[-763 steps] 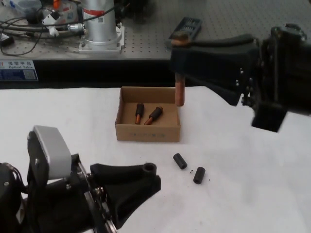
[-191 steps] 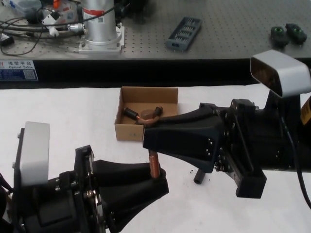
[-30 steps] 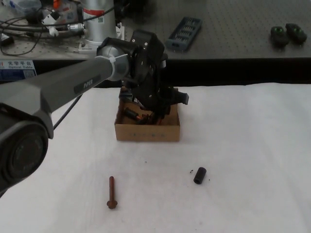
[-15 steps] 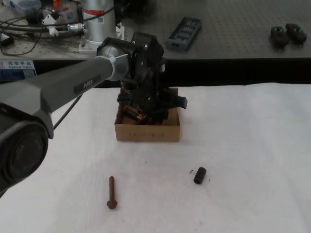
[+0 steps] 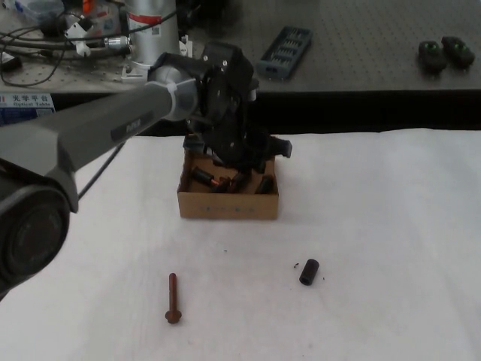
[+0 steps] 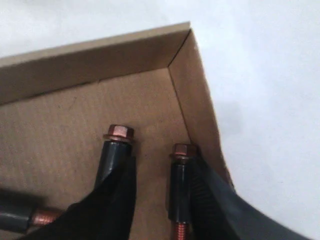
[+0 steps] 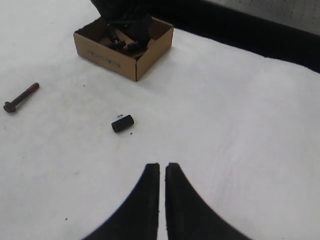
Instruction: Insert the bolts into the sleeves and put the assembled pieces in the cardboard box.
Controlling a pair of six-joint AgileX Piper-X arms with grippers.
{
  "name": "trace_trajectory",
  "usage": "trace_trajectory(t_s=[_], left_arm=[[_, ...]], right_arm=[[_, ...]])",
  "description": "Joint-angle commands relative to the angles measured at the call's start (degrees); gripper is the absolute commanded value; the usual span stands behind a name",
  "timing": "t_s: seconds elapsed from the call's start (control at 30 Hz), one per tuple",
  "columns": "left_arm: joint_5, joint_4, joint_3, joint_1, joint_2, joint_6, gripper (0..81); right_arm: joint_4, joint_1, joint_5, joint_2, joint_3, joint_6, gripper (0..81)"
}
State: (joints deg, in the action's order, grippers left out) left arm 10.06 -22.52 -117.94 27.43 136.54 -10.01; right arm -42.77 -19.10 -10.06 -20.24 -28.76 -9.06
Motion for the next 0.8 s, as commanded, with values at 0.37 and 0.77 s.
trace_trajectory(t_s=[0.37,0.77], left_arm=[[-0.42,-12.07,-1.28,-5.18,-19.88,-0.5,26.3],[-0.42,-22.8,-1.28,-15.87,-32.32,1.84,26.3]], right_arm=[[11.16,0.4,-19.82,-10.94,-1.44,-7.61,3.7],[11.28,0.25,-25.68,-34.08,-15.56,-19.31,3.7]])
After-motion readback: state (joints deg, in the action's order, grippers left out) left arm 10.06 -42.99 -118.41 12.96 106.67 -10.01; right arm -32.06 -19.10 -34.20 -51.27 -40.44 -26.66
